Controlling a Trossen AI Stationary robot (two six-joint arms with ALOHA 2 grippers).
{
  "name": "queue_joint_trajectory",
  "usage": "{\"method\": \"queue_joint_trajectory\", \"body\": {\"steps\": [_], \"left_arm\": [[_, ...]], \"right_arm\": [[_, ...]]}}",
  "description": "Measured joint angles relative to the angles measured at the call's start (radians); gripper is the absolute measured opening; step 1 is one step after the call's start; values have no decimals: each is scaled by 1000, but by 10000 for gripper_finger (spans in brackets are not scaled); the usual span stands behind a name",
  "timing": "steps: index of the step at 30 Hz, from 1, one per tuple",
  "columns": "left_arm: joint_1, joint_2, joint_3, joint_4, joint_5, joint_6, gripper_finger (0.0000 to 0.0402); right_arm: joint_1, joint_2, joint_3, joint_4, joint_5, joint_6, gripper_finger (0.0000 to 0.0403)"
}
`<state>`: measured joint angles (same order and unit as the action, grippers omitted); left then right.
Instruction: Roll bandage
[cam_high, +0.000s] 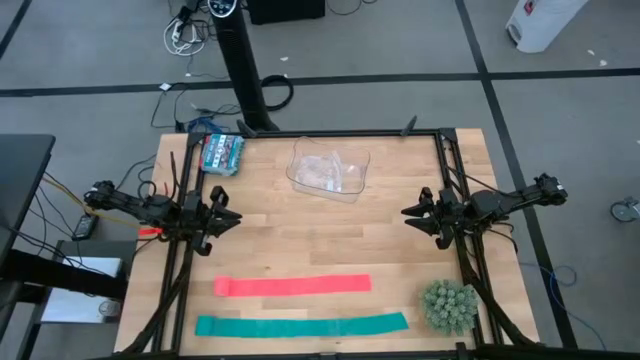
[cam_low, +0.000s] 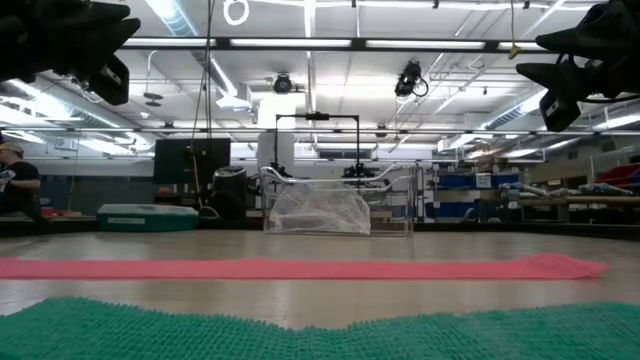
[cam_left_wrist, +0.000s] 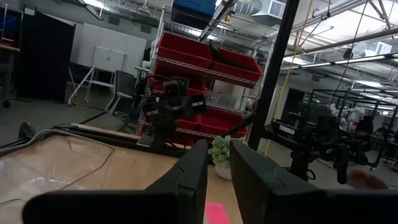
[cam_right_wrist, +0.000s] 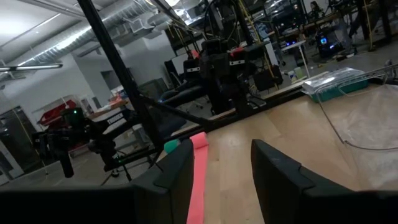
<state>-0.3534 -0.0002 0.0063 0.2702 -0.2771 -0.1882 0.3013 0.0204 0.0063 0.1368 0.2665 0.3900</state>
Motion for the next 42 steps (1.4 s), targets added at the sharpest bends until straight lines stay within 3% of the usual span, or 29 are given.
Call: {"method": "queue_joint_trajectory", "body": {"steps": [19, 25, 30, 34, 42], "left_arm": [[0, 0, 0, 0, 0, 0, 74], [0, 0, 0, 0, 0, 0, 74], [0, 0, 0, 0, 0, 0, 74], [0, 0, 0, 1, 0, 0, 74], [0, 0, 0, 8, -7, 0, 74]], "right_arm": [[-4, 0, 0, 13, 11, -1, 151], [-4, 0, 0, 31, 140, -56, 151], [-5, 9, 0, 111, 78, -94, 151], [-2, 67, 5, 127, 47, -45, 151], [8, 302, 51, 222, 36, -68, 151]]}}
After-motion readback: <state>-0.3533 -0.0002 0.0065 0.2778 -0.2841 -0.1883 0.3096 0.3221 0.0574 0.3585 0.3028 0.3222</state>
